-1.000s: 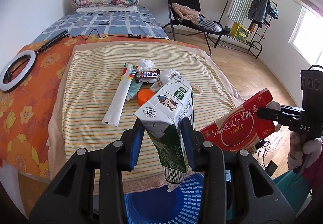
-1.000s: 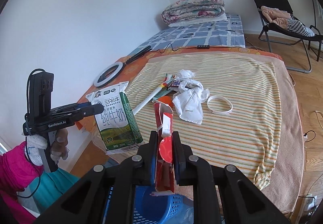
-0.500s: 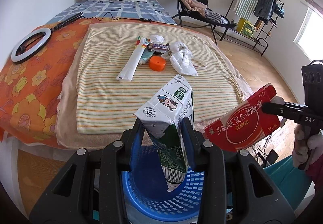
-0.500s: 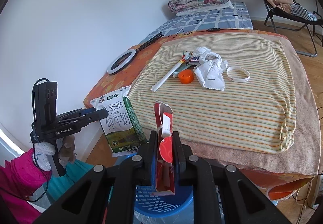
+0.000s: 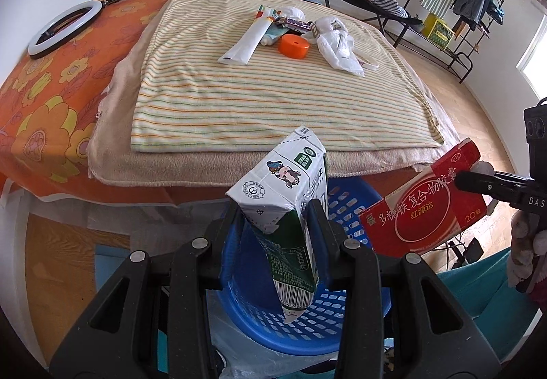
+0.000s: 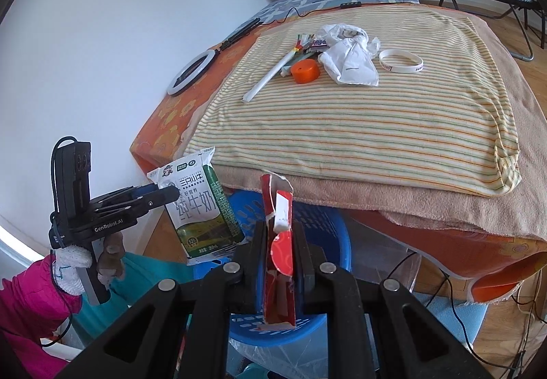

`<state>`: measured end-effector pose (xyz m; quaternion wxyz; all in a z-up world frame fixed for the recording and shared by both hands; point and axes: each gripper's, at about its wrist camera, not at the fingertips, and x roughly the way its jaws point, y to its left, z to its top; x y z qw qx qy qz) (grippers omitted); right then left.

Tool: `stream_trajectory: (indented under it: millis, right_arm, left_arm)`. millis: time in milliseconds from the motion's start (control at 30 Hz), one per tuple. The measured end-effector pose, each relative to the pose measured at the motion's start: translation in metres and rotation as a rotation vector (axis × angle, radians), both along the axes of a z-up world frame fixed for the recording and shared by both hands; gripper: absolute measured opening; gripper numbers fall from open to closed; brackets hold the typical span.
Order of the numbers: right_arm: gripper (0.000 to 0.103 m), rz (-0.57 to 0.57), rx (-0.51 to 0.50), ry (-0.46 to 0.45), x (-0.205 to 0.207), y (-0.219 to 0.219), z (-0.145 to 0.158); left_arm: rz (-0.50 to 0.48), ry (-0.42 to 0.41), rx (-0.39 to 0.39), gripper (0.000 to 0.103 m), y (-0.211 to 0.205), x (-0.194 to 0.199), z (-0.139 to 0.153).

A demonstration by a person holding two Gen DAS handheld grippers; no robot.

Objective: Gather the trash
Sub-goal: 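Carry the milk carton and red box down over the blue basket with both tools, then open both tools to drop the carton and box into the basket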

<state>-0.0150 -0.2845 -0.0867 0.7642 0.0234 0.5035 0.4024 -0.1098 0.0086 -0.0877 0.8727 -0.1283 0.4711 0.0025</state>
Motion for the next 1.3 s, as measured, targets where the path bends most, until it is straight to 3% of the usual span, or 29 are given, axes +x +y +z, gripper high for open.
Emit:
stream_trajectory:
  millis: [600,800,867,933,1300]
  right_arm:
    - [0.013,0.005,-0.075,0.082,-0.005,0.017,-0.046]
    - [0.027,0.009,-0.089,0.099,-0.005,0.02,-0.051]
    - [0.047,0.007,-0.1,0.1,-0.005,0.021,-0.052]
    - [0.056,0.004,-0.11,0.097,-0.006,0.021,-0.052]
    - [0.079,-0.015,-0.162,0.069,-0.005,0.022,-0.054]
  left_arm:
    - [-0.07,0.128,0.043,0.038,-0.032,0.0,-0.05]
    - [-0.082,0.142,0.056,0.038,-0.038,0.001,-0.053]
    - [-0.086,0.148,0.058,0.04,-0.038,0.001,-0.054]
    - [-0.084,0.149,0.063,0.049,-0.039,0.001,-0.054]
    - [-0.085,0.141,0.063,0.052,-0.038,0.003,-0.052]
